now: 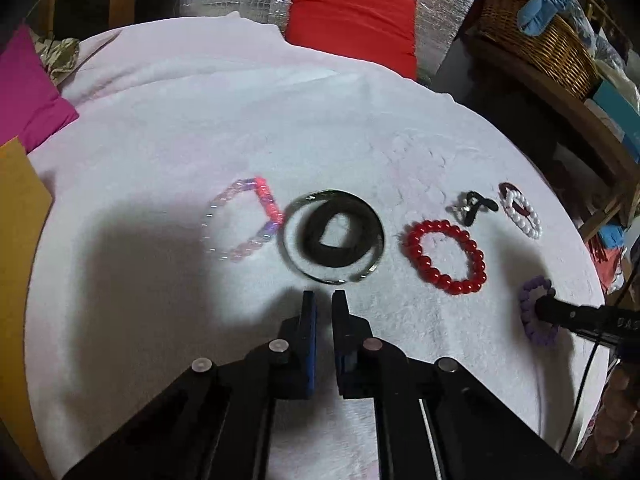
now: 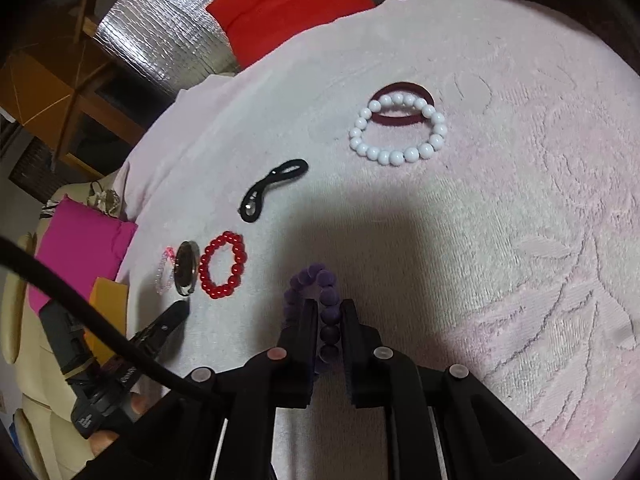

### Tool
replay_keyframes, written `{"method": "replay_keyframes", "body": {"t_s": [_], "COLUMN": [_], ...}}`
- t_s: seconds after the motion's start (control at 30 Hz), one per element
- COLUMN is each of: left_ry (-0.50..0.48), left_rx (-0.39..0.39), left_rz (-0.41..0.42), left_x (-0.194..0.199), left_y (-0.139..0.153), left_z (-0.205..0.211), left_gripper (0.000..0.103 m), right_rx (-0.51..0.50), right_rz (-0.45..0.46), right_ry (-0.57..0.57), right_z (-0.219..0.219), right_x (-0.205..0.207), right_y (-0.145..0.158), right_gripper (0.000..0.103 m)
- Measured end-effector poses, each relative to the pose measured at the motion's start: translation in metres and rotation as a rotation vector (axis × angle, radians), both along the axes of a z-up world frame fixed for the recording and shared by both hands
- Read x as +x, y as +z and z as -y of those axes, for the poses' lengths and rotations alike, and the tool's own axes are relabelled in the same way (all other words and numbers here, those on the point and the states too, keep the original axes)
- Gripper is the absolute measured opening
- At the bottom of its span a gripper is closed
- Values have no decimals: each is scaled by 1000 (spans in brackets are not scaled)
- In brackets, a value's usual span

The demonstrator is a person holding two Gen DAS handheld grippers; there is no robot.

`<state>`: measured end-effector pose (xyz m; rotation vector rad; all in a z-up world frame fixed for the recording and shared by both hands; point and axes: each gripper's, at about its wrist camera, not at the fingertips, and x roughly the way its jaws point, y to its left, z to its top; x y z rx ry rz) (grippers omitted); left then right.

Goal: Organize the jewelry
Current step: 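Raise the silver bangle with the left tool while the right tool holds the purple bracelet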

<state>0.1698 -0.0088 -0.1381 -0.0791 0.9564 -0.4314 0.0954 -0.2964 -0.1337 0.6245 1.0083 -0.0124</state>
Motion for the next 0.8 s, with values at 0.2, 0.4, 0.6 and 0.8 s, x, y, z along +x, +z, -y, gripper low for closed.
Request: {"method": "replay_keyframes", "body": {"t_s": [0.2,0.4,0.6,0.8], "left_ry": [6,14,14,35], "left_rx": [-47,4,29,38], "left_rz": [2,22,2,-2], "left_x": [2,11,28,40], "left_y": [3,0,-2,-2], "left_z": [-4,15,32,42], "left_gripper": [57,75,82,82], "right_rx": [-3,6,19,23], "right_rz": [-3,7,8,8], "right_ry": [-6,0,2,3], "right_z": [-2,1,3,4], "right_x": [1,1,1,1], "right_y": [-2,-3,-3,-4], "right_gripper": [14,14,14,14]}}
